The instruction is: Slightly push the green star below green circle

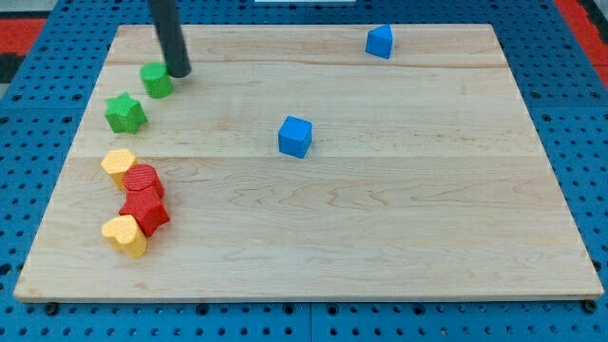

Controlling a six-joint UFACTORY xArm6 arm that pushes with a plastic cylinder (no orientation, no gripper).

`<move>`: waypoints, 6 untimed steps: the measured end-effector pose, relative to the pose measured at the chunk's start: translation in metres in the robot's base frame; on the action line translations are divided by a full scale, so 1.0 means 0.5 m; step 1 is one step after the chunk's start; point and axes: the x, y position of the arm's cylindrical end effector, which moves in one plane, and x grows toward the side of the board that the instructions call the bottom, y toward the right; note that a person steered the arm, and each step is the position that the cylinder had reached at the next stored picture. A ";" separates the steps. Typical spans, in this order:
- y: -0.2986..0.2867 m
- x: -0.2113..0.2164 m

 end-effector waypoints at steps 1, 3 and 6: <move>-0.025 0.000; 0.131 0.080; 0.068 0.182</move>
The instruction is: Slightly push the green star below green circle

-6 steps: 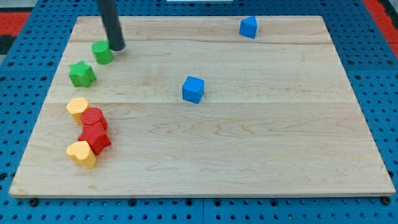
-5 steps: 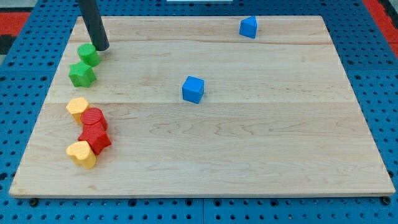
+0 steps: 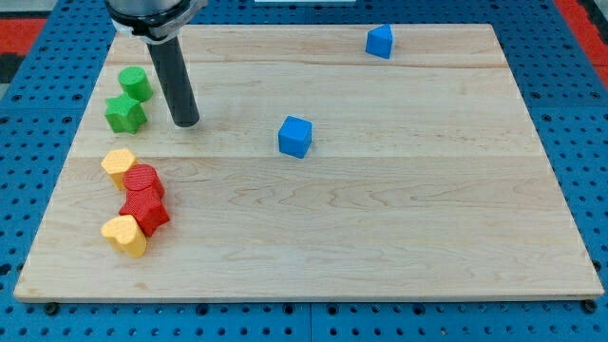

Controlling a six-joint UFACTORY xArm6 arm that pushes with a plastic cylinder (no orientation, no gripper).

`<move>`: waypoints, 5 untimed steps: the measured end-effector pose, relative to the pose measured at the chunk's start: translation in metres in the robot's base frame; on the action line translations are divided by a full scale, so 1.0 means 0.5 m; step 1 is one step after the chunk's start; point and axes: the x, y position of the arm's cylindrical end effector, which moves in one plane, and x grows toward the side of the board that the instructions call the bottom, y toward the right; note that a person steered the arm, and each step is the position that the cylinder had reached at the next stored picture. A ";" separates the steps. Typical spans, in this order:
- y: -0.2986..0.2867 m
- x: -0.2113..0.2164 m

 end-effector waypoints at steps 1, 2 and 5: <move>-0.064 0.002; -0.107 0.007; -0.037 -0.048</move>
